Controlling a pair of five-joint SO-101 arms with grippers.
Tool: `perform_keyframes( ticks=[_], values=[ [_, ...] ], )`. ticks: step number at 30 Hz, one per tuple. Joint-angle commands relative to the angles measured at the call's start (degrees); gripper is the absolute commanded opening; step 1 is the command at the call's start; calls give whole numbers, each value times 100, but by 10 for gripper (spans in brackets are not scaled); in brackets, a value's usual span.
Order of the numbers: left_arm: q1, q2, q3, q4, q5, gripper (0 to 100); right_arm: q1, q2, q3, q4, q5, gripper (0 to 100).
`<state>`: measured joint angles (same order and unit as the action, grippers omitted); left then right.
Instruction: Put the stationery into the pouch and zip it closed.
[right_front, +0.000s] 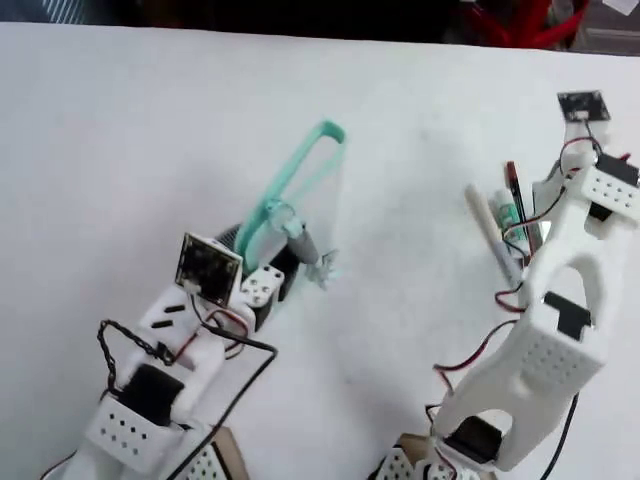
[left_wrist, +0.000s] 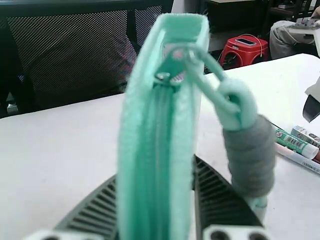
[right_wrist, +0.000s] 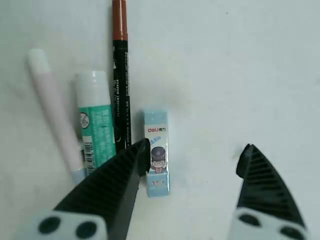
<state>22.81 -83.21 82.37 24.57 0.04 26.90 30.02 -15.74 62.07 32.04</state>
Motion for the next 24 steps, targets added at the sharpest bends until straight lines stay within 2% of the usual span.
perform_keyframes(
  ticks=[1, 4, 15, 24],
  values=[
    [-57, -84, -158, -18, 70, 146, 110, 189, -220, -286, 176, 213],
    [-57, -84, -158, -18, 70, 146, 66, 374, -220, -277, 396, 207],
    [-57, -75, -158, -26, 70, 146, -119, 180, -176, -40, 387, 208],
    [-57, -75, -158, -26, 70, 146, -312, 699, -220, -110, 387, 204]
  ],
)
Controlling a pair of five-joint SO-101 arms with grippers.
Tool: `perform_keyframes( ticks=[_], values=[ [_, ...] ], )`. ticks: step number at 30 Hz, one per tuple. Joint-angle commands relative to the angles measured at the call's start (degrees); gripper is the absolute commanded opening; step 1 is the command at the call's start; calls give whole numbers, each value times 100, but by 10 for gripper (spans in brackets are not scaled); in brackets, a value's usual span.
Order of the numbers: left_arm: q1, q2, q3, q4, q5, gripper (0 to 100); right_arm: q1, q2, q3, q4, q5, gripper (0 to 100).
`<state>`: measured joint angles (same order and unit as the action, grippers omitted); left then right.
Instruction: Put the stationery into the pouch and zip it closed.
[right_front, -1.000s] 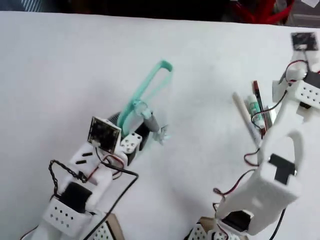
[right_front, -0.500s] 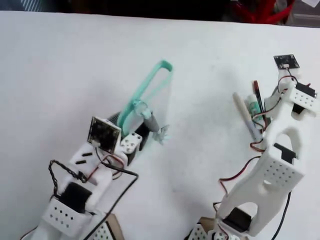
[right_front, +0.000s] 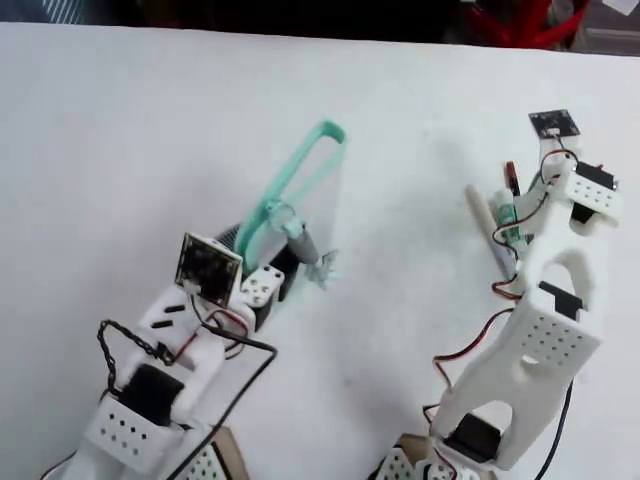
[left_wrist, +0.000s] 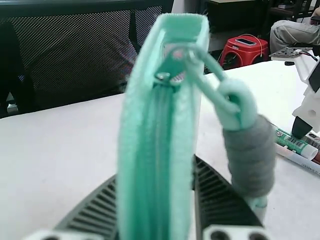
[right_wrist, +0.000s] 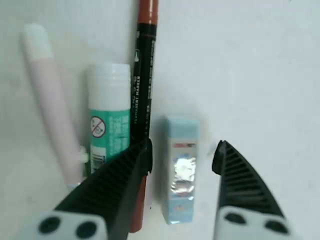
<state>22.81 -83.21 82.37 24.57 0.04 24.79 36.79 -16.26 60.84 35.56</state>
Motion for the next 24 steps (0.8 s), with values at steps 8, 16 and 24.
perform_keyframes(
  ticks=[8, 16, 24],
  values=[
    [-57, -75, -158, -35, 62, 146, -13, 48, -176, -189, 35, 14],
    [-57, -75, -158, -35, 62, 146, 66, -1270, -800, 1068, -220, 18],
    [-66, -92, -158, 0, 88, 147, -233, -3371, -844, 1974, -721, 18]
  ],
)
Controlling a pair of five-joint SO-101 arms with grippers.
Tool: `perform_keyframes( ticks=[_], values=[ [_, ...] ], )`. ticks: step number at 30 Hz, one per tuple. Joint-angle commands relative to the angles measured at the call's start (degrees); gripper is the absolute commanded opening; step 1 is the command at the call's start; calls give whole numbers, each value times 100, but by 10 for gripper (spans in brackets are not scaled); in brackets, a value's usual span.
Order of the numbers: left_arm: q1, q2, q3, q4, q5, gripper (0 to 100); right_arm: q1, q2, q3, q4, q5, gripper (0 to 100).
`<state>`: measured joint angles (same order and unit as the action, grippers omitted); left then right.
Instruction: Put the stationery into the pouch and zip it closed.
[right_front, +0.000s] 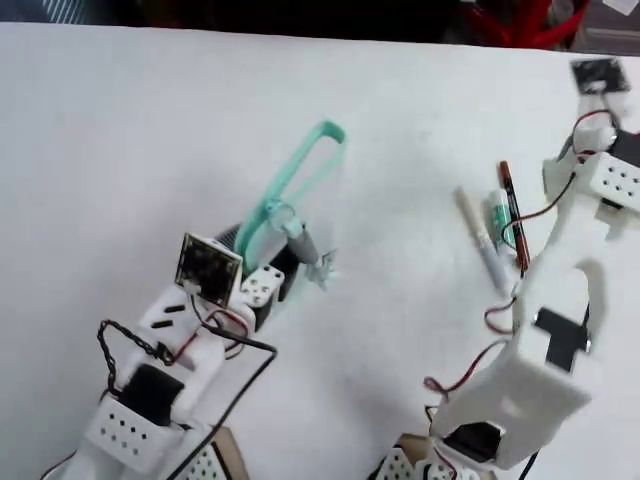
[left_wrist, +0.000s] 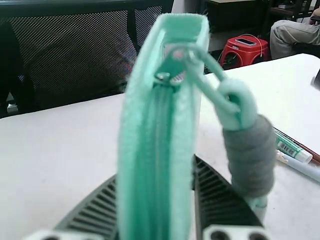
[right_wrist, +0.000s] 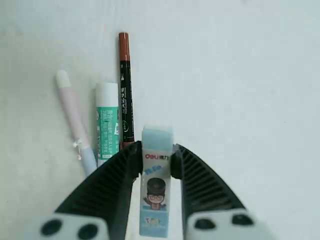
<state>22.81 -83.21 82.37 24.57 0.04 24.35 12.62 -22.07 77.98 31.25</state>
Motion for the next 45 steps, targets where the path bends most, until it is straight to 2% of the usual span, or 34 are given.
perform_keyframes(
  ticks=[1, 6, 10, 15, 18, 20, 27, 37, 45],
  values=[
    [-84, -101, -158, 9, 88, 151, -295, -1200, -264, 374, -501, 18],
    [-75, -101, -158, 18, 105, 188, -1024, -2422, -255, 901, -1371, 18],
    [-75, -101, -158, 18, 105, 188, -1947, -3231, -255, 919, -1899, 18],
    [-66, -101, -158, 18, 105, 188, -4022, -3996, -255, 110, -2892, 18],
    [-66, -101, -158, 18, 105, 188, -5270, -4075, -105, -479, -2796, 18],
    [-66, -101, -158, 18, 105, 188, -5684, -4066, 237, -875, -2646, 18],
    [-84, -101, -167, 0, 88, 188, -5710, -4145, 2303, -2598, -2602, 18],
    [-101, -101, -167, -26, 79, 188, -5613, -5314, 3446, -2633, -2593, 18],
    [-101, -101, -167, -9, 97, 188, -5393, -5613, 3437, -2844, -2602, 18]
  ],
)
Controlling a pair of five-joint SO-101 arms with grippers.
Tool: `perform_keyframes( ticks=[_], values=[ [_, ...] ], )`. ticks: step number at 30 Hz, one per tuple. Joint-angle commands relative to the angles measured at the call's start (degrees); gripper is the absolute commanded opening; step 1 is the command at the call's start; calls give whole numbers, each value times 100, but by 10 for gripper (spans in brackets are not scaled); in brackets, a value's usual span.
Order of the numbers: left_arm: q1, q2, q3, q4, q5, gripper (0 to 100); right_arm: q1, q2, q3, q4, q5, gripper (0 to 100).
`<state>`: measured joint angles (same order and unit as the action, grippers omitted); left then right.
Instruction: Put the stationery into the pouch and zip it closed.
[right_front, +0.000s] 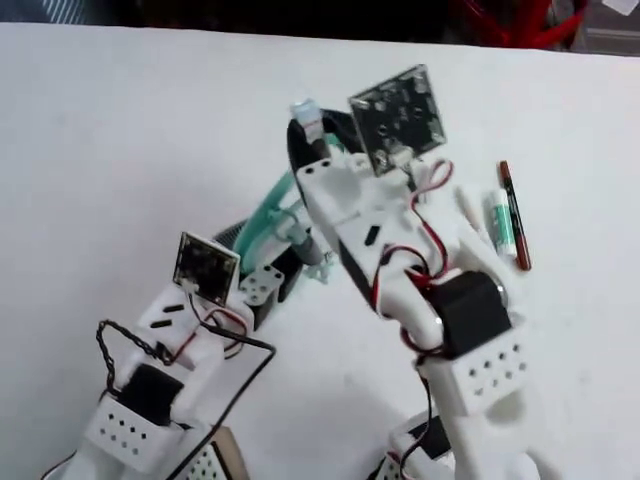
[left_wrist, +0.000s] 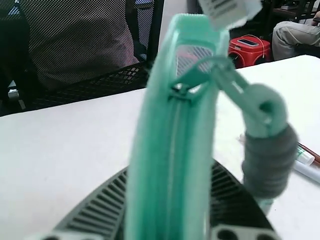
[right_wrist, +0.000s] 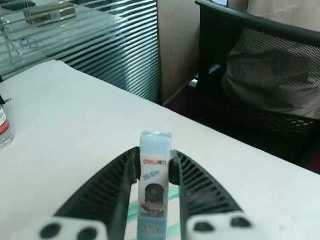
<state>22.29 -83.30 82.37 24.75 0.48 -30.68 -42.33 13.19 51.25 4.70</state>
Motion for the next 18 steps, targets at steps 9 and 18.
perform_keyframes(
  ticks=[9, 18],
  values=[
    [-40, -92, -167, -18, 53, 188, 110, 778, -149, -664, 62, 18],
    [-57, -92, -176, -44, 62, 189, 101, 752, -9, -514, 53, 18]
  ],
)
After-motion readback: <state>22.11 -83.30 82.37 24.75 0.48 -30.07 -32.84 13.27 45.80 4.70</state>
